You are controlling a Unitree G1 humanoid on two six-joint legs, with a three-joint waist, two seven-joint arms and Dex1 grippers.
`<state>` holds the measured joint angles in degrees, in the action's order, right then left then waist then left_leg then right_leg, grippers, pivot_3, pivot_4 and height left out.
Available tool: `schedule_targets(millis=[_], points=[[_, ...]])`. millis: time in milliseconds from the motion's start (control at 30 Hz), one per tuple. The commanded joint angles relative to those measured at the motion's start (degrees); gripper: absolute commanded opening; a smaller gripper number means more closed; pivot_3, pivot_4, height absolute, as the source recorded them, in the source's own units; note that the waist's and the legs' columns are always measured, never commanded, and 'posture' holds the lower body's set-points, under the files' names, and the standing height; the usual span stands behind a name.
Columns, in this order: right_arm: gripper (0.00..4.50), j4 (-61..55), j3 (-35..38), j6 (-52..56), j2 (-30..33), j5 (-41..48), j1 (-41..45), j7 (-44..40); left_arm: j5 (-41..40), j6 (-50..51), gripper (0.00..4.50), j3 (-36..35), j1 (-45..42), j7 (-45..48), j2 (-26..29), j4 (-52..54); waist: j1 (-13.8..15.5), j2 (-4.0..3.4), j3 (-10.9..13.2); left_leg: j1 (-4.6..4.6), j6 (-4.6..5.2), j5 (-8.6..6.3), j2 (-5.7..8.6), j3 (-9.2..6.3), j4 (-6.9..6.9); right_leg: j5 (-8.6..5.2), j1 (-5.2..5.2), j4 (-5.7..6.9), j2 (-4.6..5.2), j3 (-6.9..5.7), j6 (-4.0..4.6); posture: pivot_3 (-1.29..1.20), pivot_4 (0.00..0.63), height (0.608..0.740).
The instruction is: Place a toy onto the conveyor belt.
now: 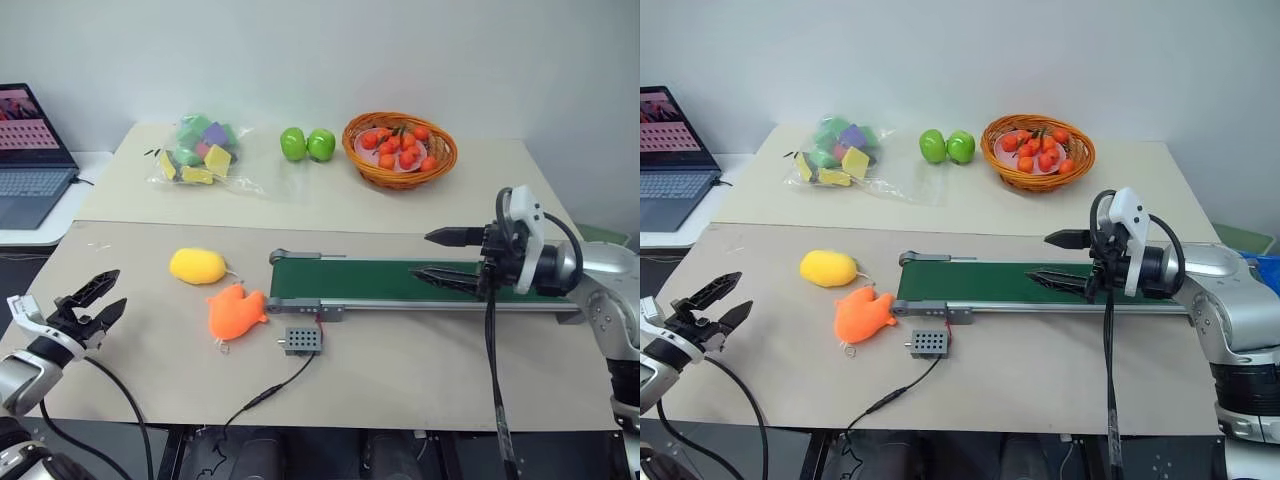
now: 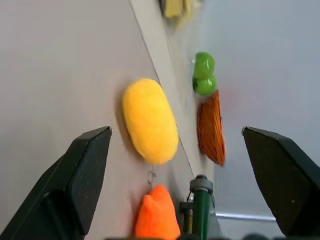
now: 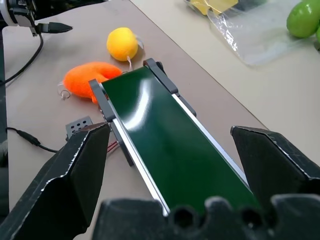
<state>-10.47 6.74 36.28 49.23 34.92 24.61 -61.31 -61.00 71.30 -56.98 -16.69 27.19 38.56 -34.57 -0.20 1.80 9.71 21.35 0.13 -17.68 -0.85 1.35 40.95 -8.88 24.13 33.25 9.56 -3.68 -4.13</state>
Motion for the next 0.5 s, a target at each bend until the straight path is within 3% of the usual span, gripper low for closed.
schedule_targets(millis=[33,200,500], points=[[4.5,-0.4,0.9,0.1,1.5,-0.1,1.9,-0.4,-0.2,-2.4,4.47,0.0,-3.7,-1.1,-0.8,-5.7,0.2,-0.01,0.0,-0.02,0.0,0.0,0.0,0.0,-0.01,0.0,0.0,0.01,0.0,-0.01,0.0,0.0,0.15,0.738],[4.5,-0.5,1.1,0.6,1.8,0.0,2.4,-0.2,1.9,-8.0,4.47,0.5,-6.2,-1.0,-1.1,-14.9,-0.4,-0.06,-0.1,-0.06,-0.06,0.03,0.0,0.08,-0.07,0.0,0.02,-0.01,0.0,0.01,0.0,0.0,0.15,0.738],[4.5,-0.9,1.8,0.9,2.7,-0.2,2.3,0.7,7.5,-13.1,4.47,7.7,-14.0,1.5,-2.7,-23.6,-0.7,-0.07,-0.1,-0.19,-0.03,0.02,-0.01,0.17,-0.09,0.01,-0.03,0.04,0.0,0.06,0.01,0.0,0.15,0.738]])
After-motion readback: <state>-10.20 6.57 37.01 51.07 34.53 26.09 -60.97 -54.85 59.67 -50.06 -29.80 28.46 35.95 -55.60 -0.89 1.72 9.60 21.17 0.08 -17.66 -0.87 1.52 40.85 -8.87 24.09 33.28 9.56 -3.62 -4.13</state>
